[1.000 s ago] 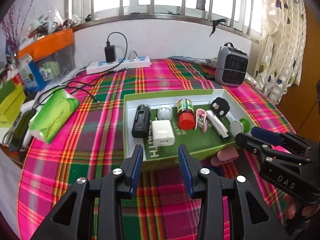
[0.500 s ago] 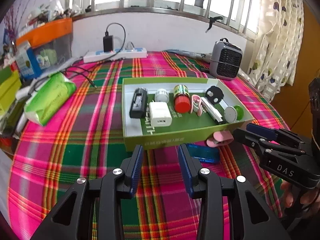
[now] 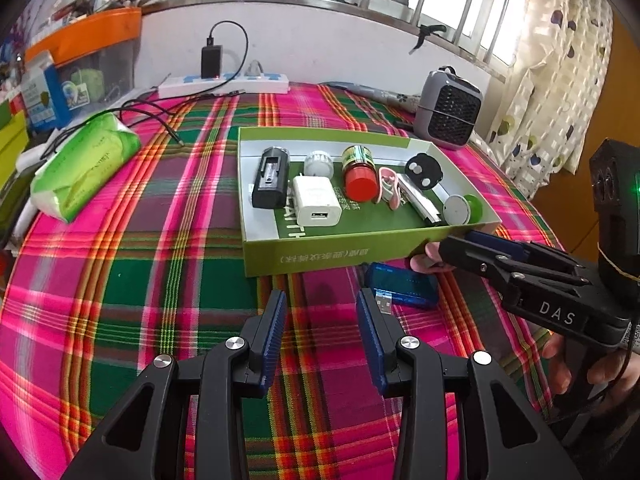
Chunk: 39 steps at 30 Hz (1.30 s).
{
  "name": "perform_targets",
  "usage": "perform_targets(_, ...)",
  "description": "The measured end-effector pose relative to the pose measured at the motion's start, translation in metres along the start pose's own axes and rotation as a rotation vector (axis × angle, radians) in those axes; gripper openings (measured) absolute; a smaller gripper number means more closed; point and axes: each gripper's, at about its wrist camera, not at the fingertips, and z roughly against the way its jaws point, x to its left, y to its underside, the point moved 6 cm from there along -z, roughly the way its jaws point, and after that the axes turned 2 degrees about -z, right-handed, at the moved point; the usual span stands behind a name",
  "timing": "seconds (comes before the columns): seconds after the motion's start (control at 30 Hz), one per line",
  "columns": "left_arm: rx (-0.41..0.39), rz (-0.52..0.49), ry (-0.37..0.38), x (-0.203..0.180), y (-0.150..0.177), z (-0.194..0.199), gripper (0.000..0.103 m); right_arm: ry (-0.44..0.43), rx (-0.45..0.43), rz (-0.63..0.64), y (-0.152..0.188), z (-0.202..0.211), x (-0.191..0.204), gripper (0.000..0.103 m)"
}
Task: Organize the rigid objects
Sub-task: 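Withdraw both tools from the green box, open, then move the left tool to the blue USB stick while the right tool approaches the pink block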
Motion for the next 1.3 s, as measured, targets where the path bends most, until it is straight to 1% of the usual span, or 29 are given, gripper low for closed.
perform_targets(0.23,0.003,0.003,0.004,0.001,0.0,0.0,0.035,-0.063,0.045,-0.003,0.005,-0.005,0.006,0.045)
perform_targets(0.4,0.003,0.007,0.005,0.001,0.0,0.0,0.035,-0.121,0.086,0.025,0.015,-0.002,0.018,0.045)
perform_targets(0.5,0.004,0.009,0.005,0.002,0.0,0.001,0.035,-0.122,0.106,0.083,0.02,-0.001,0.026,0.045)
perform_targets(0.57,0.003,0.008,0.006,0.002,0.0,0.001,0.035,-0.107,0.098,0.107,0.019,0.0,0.027,0.045)
perform_targets(0.77,0.008,0.004,0.01,0.001,0.0,0.0,0.035,-0.076,0.06,0.057,0.01,0.001,0.01,0.045)
perform_targets(0.9,0.011,0.003,0.017,-0.001,0.001,0.0,0.035,-0.067,0.067,0.04,0.007,-0.005,0.002,0.045)
perform_targets(0.97,0.01,0.01,0.016,0.001,0.001,0.0,0.035,-0.082,0.08,0.034,0.006,-0.008,0.003,0.045)
perform_targets(1.03,0.01,0.016,0.014,0.002,0.001,0.0,0.035,-0.125,0.098,0.022,0.008,-0.009,0.008,0.045)
perform_targets(1.13,0.012,0.022,0.014,0.004,0.001,0.0,0.035,-0.129,0.115,0.03,0.015,-0.008,0.014,0.045)
perform_targets(1.23,0.015,0.026,0.015,0.005,0.002,-0.001,0.035,-0.154,0.127,0.01,0.023,-0.006,0.018,0.045)
perform_targets(1.3,0.015,0.026,0.018,0.005,0.002,0.0,0.035,-0.179,0.132,0.026,0.026,-0.006,0.025,0.045)
